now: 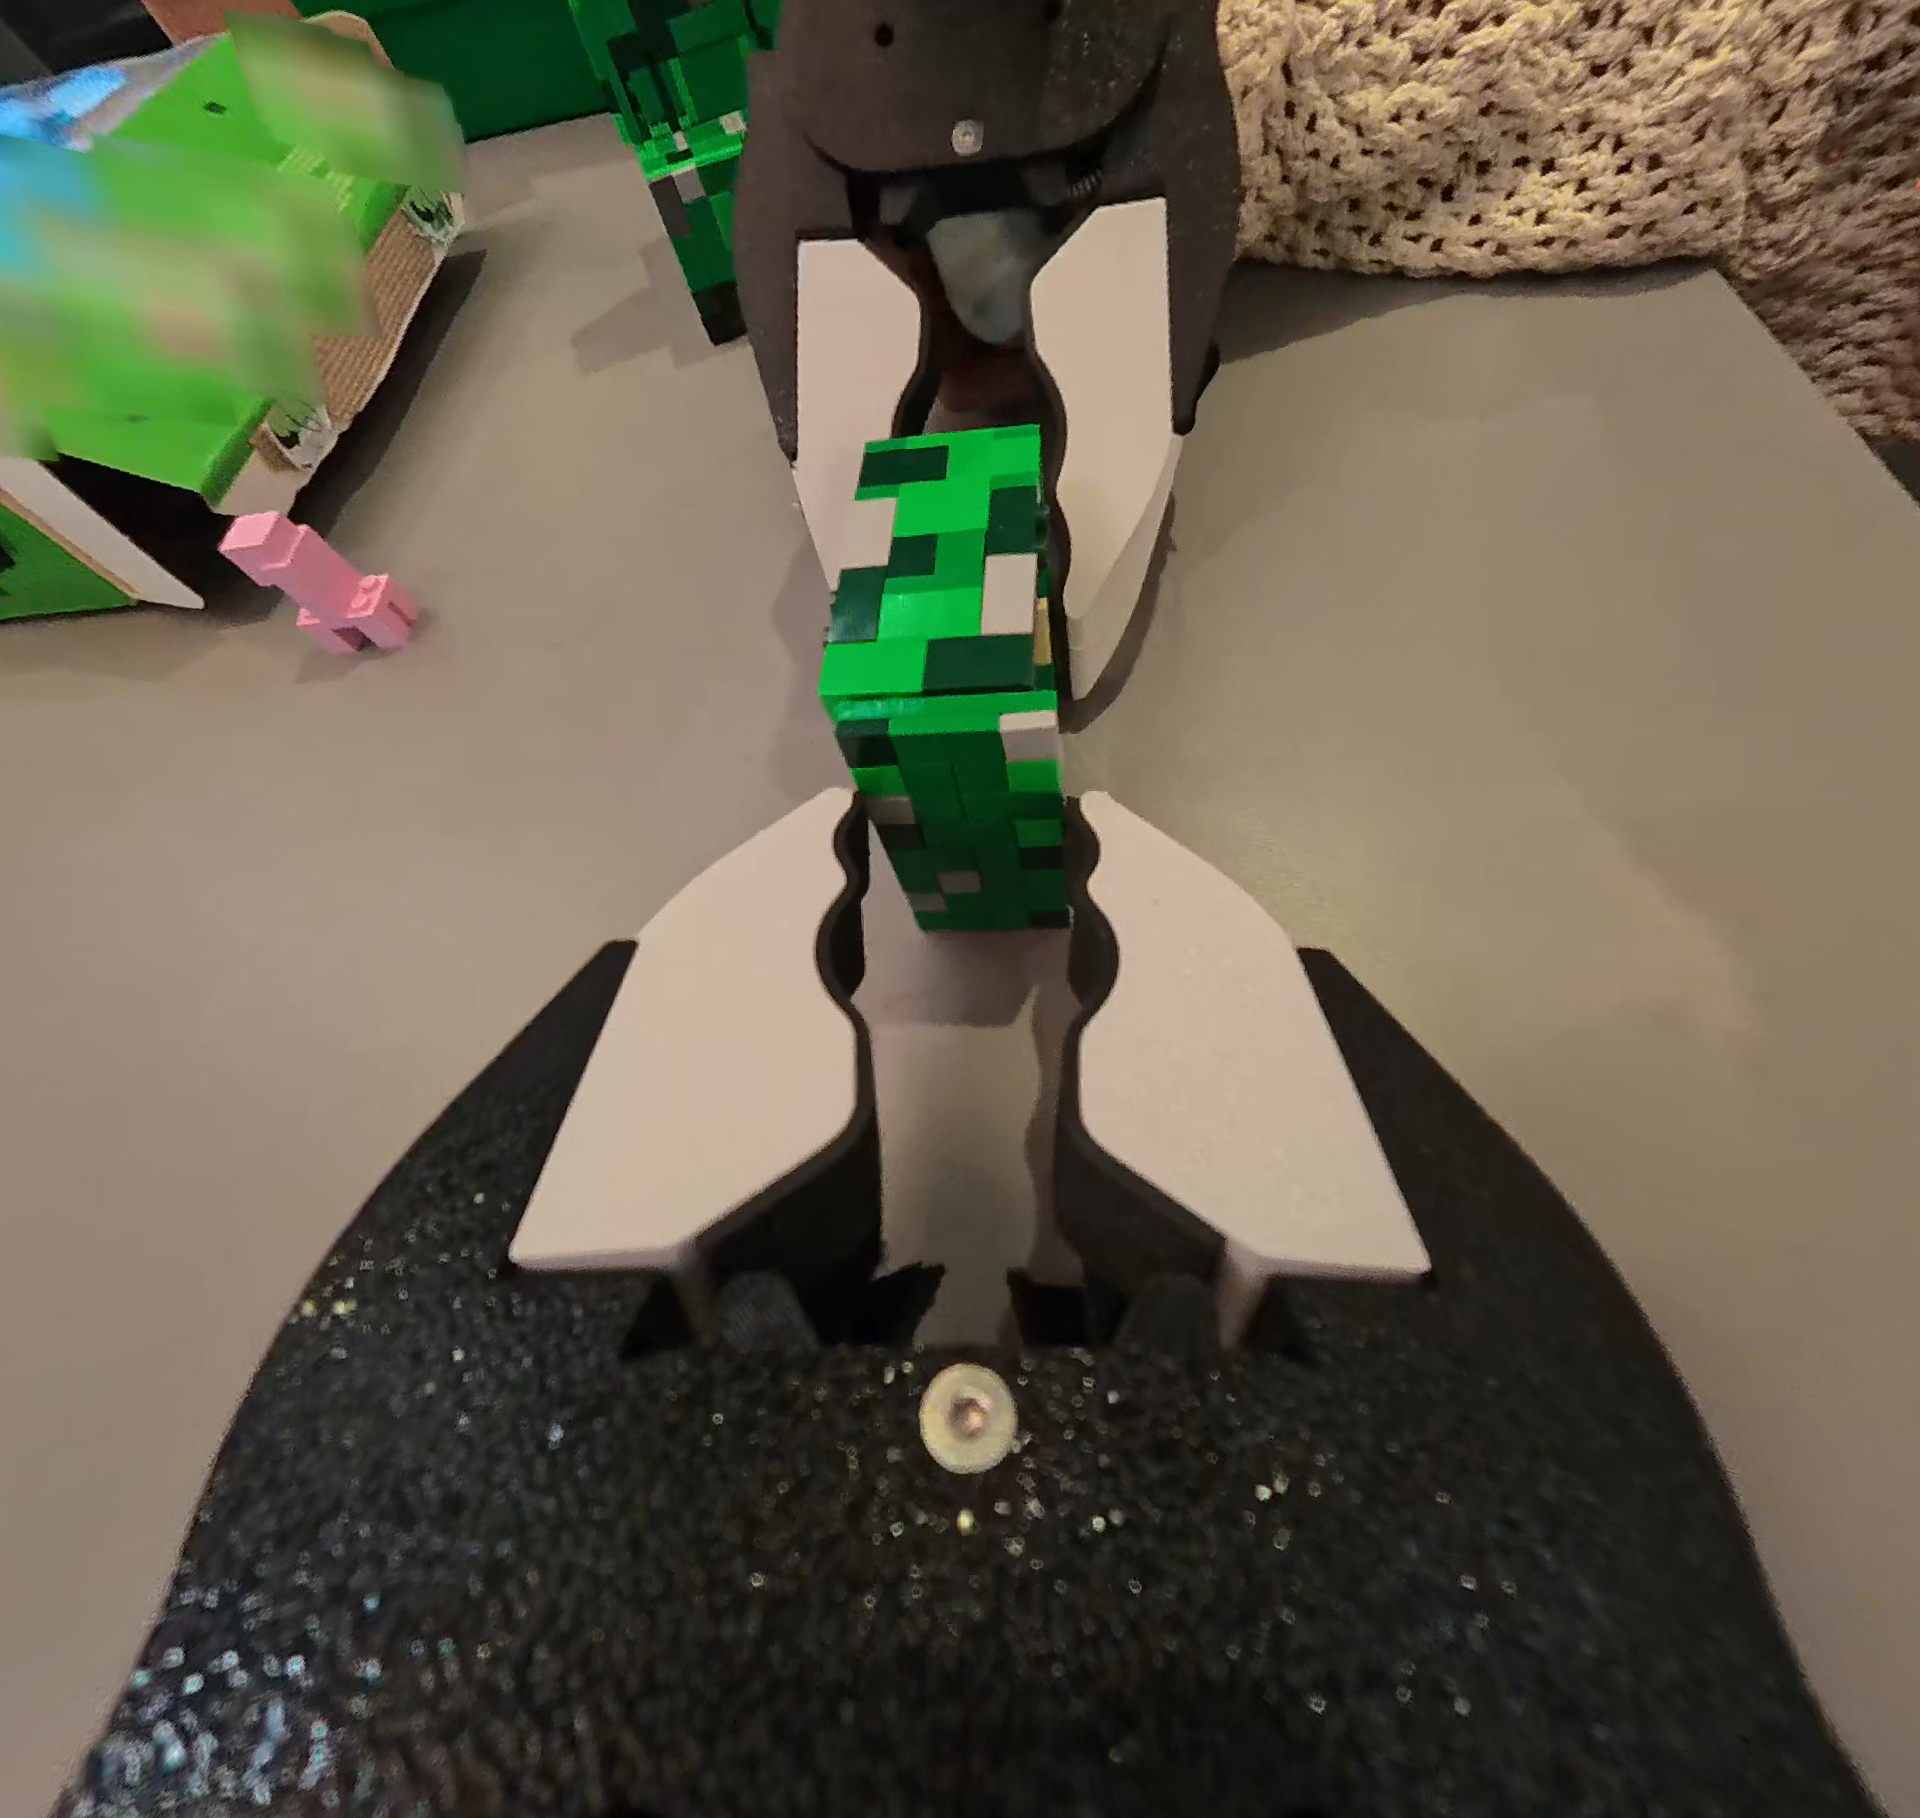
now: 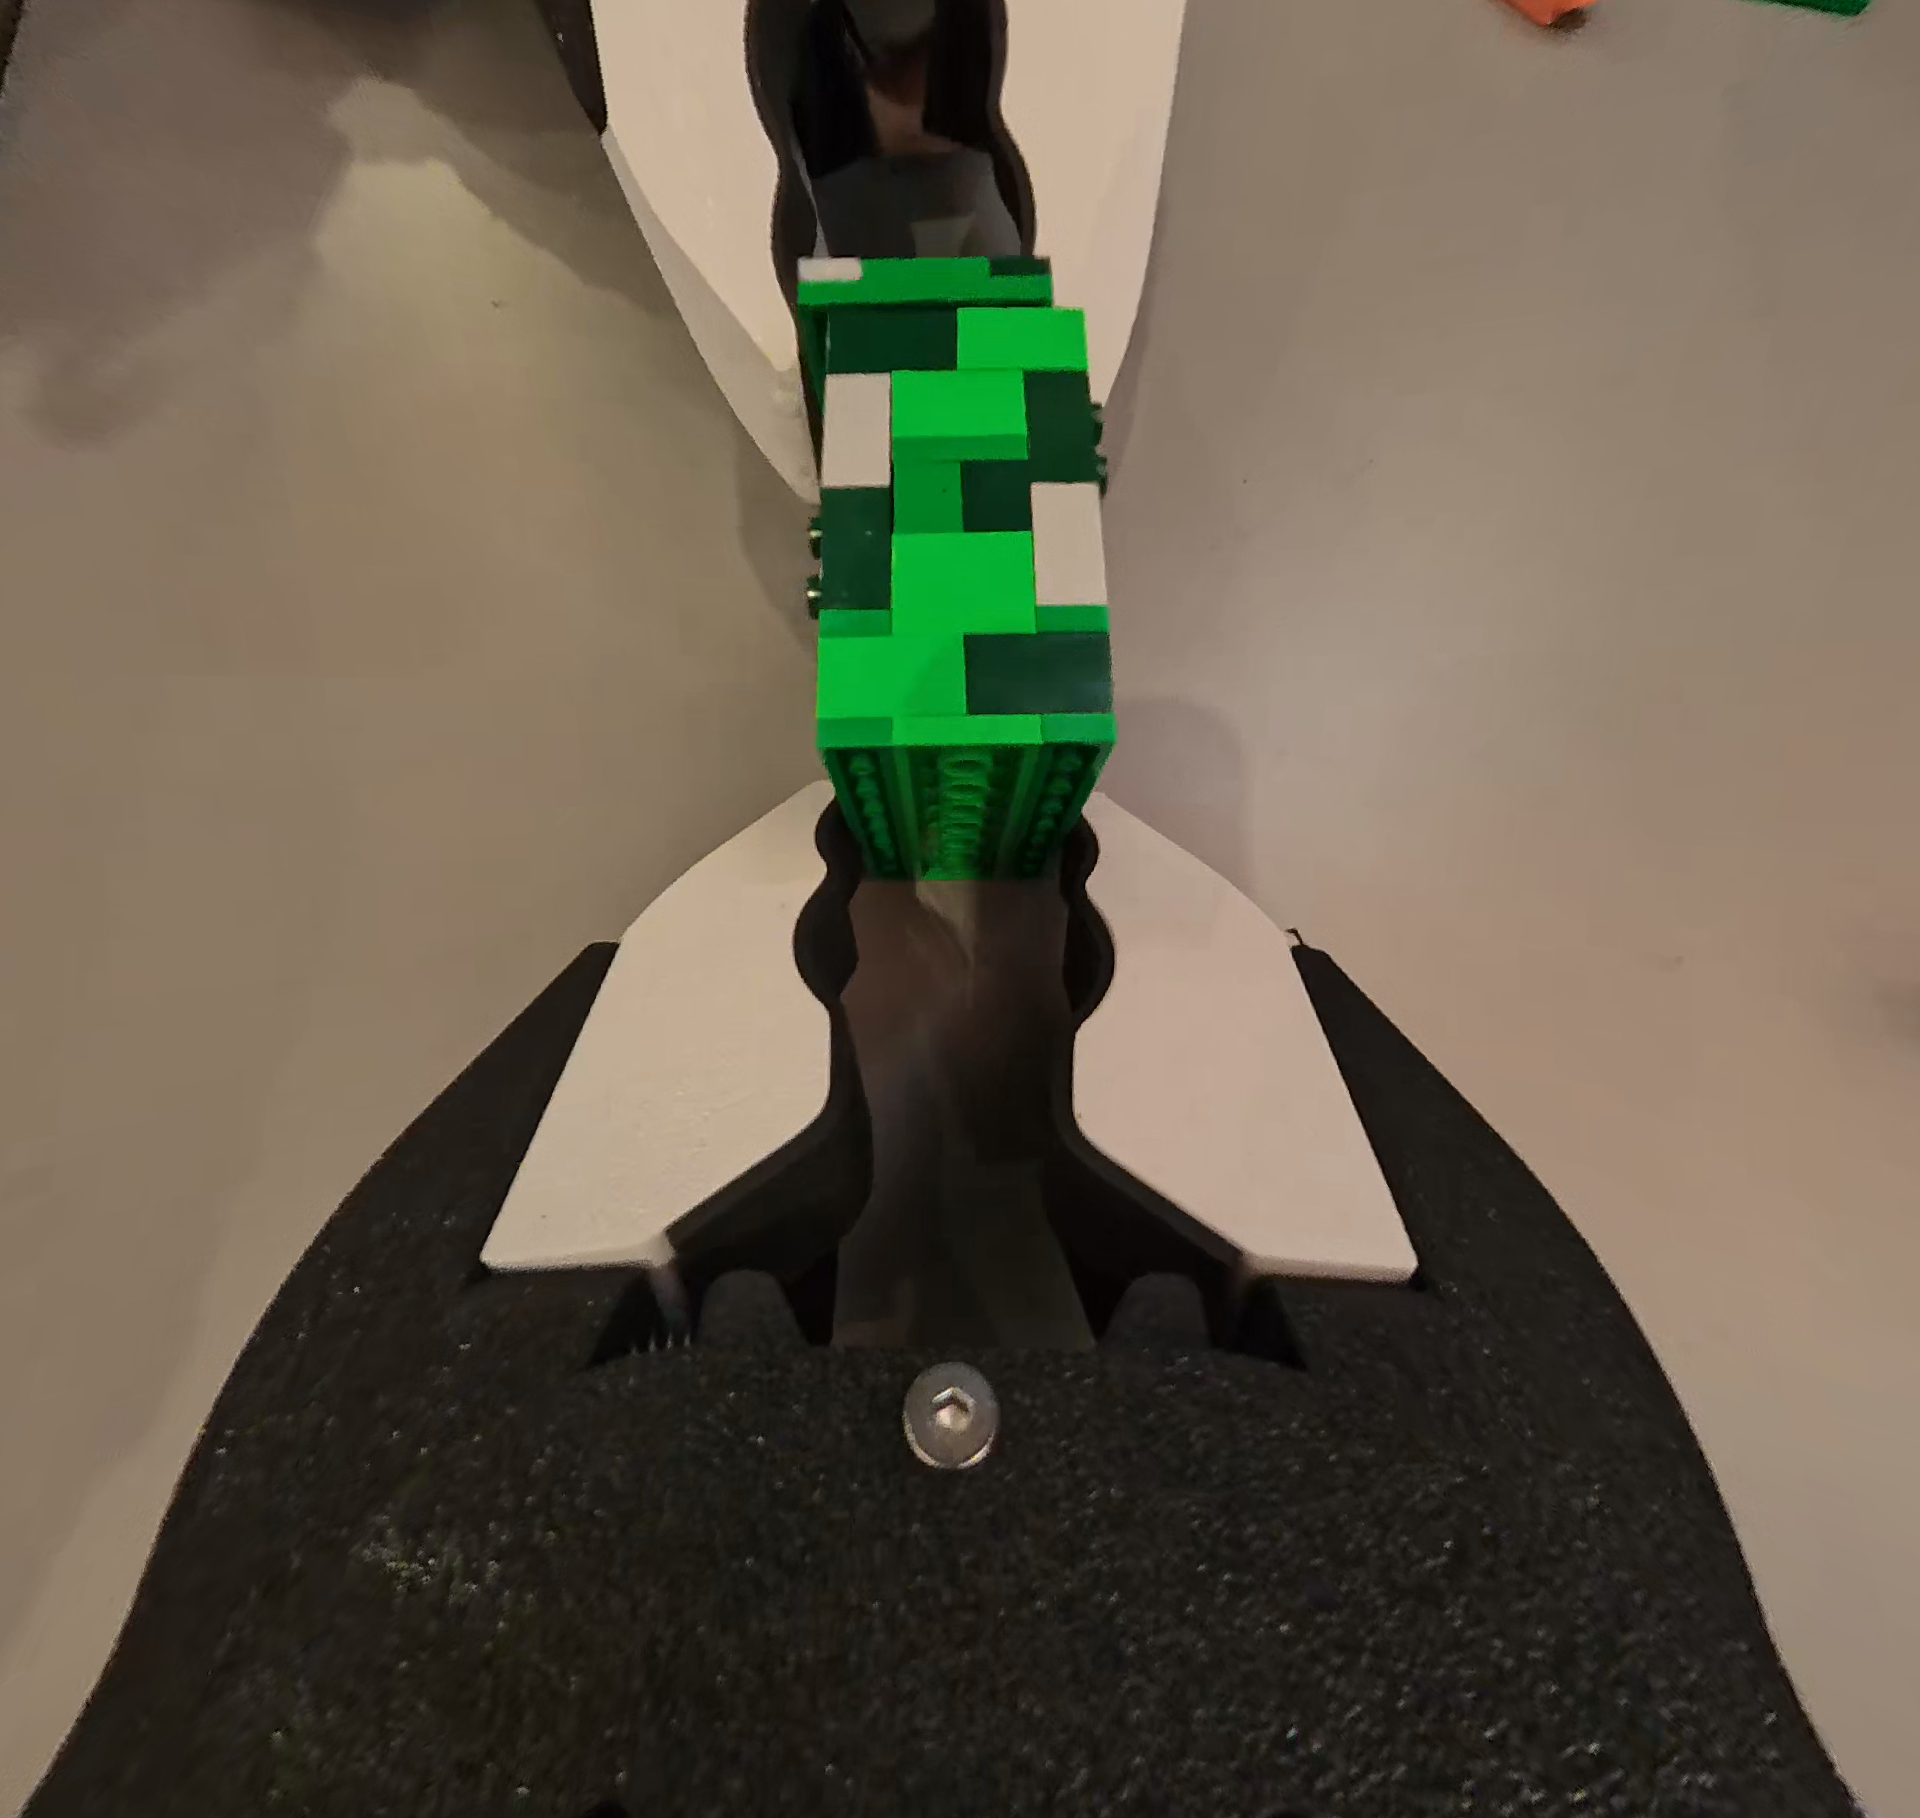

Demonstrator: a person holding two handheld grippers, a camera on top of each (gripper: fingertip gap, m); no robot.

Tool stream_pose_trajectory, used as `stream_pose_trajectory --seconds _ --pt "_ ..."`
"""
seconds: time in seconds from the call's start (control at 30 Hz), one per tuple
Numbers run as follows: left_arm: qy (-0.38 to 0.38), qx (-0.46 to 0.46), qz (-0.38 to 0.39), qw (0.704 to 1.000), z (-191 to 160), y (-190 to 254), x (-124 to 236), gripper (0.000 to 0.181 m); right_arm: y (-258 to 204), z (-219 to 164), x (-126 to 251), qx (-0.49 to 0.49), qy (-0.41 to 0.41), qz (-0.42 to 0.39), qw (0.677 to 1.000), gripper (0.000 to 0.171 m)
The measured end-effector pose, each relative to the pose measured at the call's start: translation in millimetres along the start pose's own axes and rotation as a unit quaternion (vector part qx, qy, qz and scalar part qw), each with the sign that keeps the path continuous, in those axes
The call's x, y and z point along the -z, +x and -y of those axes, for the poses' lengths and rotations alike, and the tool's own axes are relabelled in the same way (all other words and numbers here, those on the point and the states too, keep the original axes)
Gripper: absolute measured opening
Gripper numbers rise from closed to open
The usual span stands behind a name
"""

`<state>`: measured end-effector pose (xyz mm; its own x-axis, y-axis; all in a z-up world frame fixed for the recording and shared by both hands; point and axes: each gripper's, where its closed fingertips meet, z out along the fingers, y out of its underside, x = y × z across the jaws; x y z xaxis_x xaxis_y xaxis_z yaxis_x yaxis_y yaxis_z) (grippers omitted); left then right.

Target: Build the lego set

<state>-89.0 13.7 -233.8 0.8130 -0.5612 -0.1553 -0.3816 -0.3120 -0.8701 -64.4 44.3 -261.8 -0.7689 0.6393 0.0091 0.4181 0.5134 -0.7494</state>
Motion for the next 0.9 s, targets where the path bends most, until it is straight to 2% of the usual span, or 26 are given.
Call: stream_pose_trajectory --seconds 0.13,0.3,0.57,0.73,0.9 --pt "-0.013 0.004 -0.009 1.000 -3.4 0.3 -1.5 0.036 0.1 0.4 0.0 -0.001 0.001 -0.001 1.000 0.037" --pt "-0.056 -0.057 -0.001 0.997 -16.1 3.7 -6.3 0.043 0.0 0.7 0.1 0.000 0.001 0.000 1.000 0.037" --pt "-0.026 -0.042 -0.020 0.999 -9.4 3.9 -1.0 0.051 -0.6 1.0 0.1 0.004 0.002 0.005 1.000 0.037" --pt "-0.004 -0.026 -0.019 0.999 -4.5 -2.7 2.1 0.039 -0.6 1.1 0.0 0.005 0.003 0.006 1.000 0.037" --pt "-0.003 -0.029 -0.012 1.000 -5.1 -4.6 2.9 0.038 -0.9 1.2 -0.1 0.006 0.002 0.007 1.000 0.037"
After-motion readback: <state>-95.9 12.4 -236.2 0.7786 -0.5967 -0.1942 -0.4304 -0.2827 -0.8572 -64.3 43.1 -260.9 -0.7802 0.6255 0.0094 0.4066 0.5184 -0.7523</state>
